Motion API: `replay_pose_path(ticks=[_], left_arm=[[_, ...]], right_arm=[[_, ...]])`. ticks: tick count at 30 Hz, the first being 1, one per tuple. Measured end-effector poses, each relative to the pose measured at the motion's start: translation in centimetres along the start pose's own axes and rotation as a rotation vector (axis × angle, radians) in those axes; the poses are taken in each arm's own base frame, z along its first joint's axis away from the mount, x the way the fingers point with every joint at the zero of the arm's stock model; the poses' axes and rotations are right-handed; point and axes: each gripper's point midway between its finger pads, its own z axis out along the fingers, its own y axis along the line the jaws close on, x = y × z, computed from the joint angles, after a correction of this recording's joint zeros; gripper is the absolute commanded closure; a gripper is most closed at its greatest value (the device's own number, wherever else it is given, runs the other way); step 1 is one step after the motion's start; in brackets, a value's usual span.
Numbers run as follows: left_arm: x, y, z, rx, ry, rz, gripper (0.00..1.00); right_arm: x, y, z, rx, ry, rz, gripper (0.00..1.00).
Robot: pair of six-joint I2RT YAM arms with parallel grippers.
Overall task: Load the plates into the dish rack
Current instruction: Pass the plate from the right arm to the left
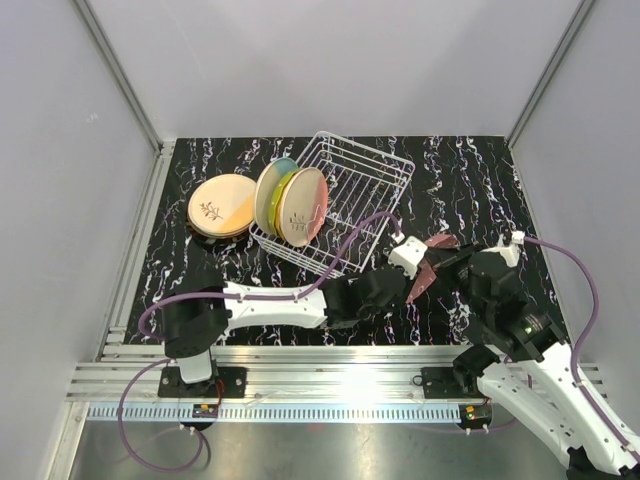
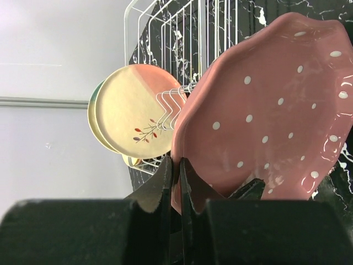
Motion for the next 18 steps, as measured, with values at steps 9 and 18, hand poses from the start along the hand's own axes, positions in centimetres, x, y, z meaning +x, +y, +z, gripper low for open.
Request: replay_pose_path(ticks=[9,18], left_arm=[[0.6,1.8,-0.6,-0.120,0.022,0.042,1.00],[2.8,5.9,-1.9,-0.290,0.104,0.139,1.00]], right_arm=[[0.4,0.4,0.1,-0.011,0.021,0.032,0.47],[-1.2,2.9,-1.5,-0.095,-0.013,0.079,0.33]])
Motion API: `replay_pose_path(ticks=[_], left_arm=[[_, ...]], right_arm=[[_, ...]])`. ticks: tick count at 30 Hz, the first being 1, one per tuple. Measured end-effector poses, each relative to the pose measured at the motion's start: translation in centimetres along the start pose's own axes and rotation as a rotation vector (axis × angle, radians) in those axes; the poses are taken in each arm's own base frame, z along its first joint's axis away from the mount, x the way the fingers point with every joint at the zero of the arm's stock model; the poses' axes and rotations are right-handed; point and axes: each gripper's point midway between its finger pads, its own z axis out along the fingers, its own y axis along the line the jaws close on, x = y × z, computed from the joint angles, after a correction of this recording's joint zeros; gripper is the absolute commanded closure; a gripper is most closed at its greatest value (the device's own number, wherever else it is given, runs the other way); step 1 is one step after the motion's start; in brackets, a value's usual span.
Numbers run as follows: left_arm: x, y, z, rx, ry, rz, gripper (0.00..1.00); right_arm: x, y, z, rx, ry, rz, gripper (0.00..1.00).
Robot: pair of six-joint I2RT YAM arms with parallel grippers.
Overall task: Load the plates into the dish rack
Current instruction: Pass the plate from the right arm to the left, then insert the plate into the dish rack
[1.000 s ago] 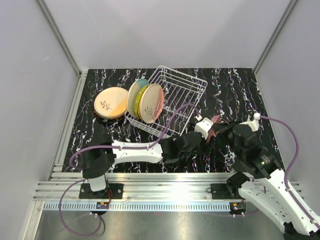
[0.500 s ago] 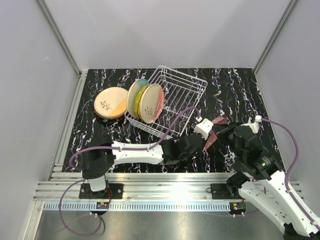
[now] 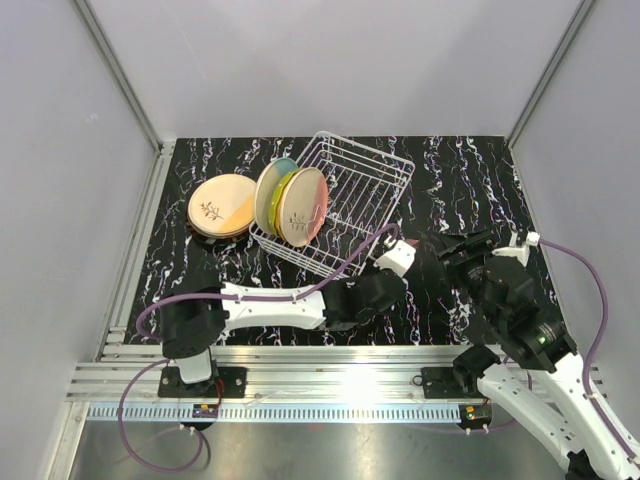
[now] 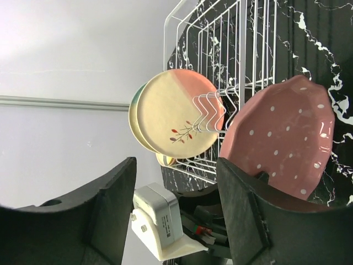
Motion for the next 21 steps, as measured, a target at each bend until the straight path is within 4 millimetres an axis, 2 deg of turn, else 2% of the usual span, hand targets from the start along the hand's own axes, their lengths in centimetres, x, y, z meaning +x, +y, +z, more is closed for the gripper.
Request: replay_pose_path(ticks=[3,7,13,16,18,21], left_arm=[[-0.6,0.3,-0.4,-0.002,-0.010,0.010,1.00],[-2.5,0.9,-1.7,0.010,-0.045,-0.007,1.00],[-8.3,3.1,-5.6,0.035,-0.170,-0.054,1.00],[-12.0,5.5,-8.1,0.032,-0.261,-0.062,1.00],[-14.3,8.1,-9.4,0.009,-0.314,-0.080,1.00],[-17.2,14.3,-9.8,-0.060,-0.357,-0.156,1.00]], right_arm=[[-0.5,-0.1,-0.8,-0.010,-0.016,0.008,0.34],[-1.9,-0.6,-2.2,-0.022,-0.070,0.015,0.34],[-3.3,-1.4,-3.1,-0.009,-0.135,-0.003,0.31],[-3.4,-2.0,-3.0,0.004,-0.146,-0.017,0.31],[-3.3,-2.6,-2.7,0.016,-0.150,-0.028,0.32],[-2.9,-3.7,-2.2,0.036,-0.147,-0.044,0.32]])
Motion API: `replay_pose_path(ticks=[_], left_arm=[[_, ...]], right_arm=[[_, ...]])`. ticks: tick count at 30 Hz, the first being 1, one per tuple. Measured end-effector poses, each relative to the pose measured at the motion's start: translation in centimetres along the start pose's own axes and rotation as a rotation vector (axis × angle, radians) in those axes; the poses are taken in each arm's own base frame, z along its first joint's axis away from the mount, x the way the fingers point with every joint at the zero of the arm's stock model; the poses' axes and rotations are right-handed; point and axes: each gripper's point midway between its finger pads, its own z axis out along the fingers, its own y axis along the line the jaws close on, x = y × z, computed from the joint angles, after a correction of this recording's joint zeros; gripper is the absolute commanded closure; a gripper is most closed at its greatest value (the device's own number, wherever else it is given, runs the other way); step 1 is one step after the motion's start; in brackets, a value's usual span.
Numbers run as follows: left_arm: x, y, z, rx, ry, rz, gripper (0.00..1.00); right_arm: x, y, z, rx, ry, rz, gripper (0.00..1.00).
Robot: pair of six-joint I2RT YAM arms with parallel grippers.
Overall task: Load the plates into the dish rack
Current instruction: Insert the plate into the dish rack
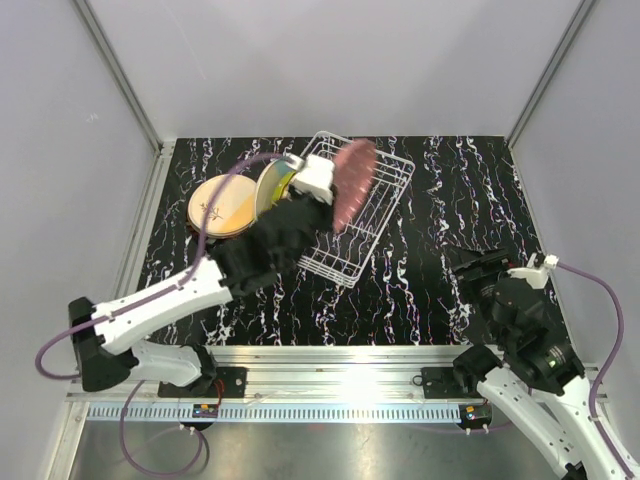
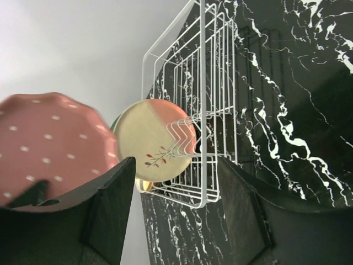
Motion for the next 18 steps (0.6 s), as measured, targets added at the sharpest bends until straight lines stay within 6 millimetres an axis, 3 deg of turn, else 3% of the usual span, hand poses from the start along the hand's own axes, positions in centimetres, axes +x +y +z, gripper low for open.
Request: replay_pose_path(ticks=[4,7,9,14,18], left_arm=[[-1.5,8.3,1.3,-0.158,-0.013,-0.056,1.00],[-0.5,12.3,1.6,-0.225,0.024,-0.057,1.00],[1.2,12.9,1.7,-0.217,0.059,-0.049,1.00],[7.2,11.0,1.7,-0.105,0.199,-0.016,1.00],[9.0,10.1,1.7,-0.062,0.255,-0.003,1.00]], right_arm=[[0.9,-1.4,0.8,0.021,0.007,-0.016,0.32],[1.6,-2.5,1.4,0.042,0.014,-0.030,0.32],[1.9,-3.0,1.6,0.052,0.017,-0.040,0.32],[2.1,-3.3,2.0,0.050,0.017,-0.057,0.31],[2.2,-3.2,2.1,0.044,0.015,-0.070,0.31]])
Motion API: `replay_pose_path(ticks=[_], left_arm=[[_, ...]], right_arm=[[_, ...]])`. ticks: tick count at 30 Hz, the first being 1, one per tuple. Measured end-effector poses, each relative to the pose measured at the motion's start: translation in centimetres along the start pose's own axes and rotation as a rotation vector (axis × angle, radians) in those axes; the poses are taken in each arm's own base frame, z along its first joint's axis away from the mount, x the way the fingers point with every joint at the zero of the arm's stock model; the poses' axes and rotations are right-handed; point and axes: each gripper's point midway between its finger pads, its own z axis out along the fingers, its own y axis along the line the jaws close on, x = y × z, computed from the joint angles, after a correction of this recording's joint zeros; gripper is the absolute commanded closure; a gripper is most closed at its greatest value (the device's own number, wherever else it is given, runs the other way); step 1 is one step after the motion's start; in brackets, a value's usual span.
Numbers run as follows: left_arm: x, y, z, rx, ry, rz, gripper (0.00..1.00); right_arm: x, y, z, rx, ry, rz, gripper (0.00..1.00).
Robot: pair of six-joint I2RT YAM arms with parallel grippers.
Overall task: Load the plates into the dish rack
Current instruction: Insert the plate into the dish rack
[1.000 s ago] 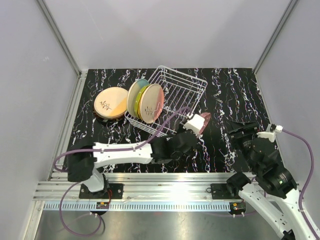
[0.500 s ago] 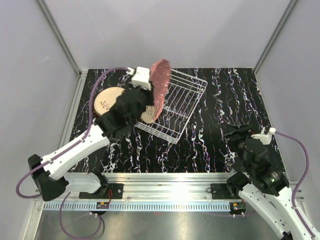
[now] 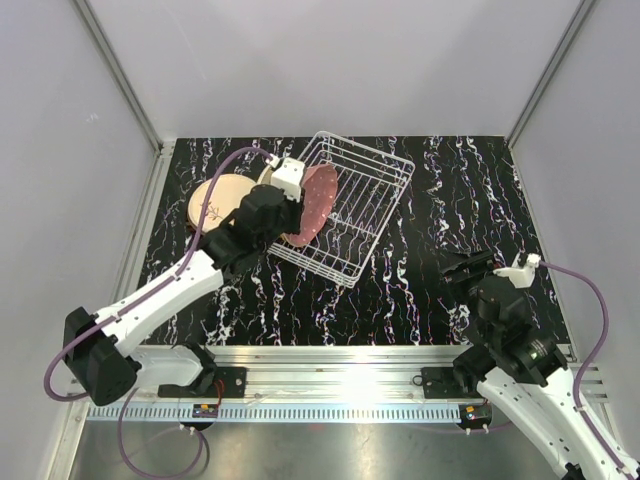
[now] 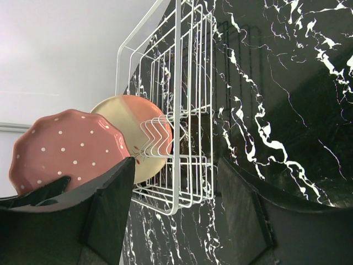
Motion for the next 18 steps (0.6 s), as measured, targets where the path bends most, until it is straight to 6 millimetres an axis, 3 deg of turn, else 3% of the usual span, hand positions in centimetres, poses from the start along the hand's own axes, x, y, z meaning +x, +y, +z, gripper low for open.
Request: replay_pose_path(ticks=[10,18], left_arm=[[1.9,0.6,3.0,-0.079,0.084,0.046,1.00],[2.1,1.0,4.0,-0.117,0.094,0.078,1.00]], right_arm=[[0.6,-1.1,0.7,0.020,-0.002,-0.042,0.29],[0.2,-1.2,1.0,0.020,-0.029,-0.067,0.29]])
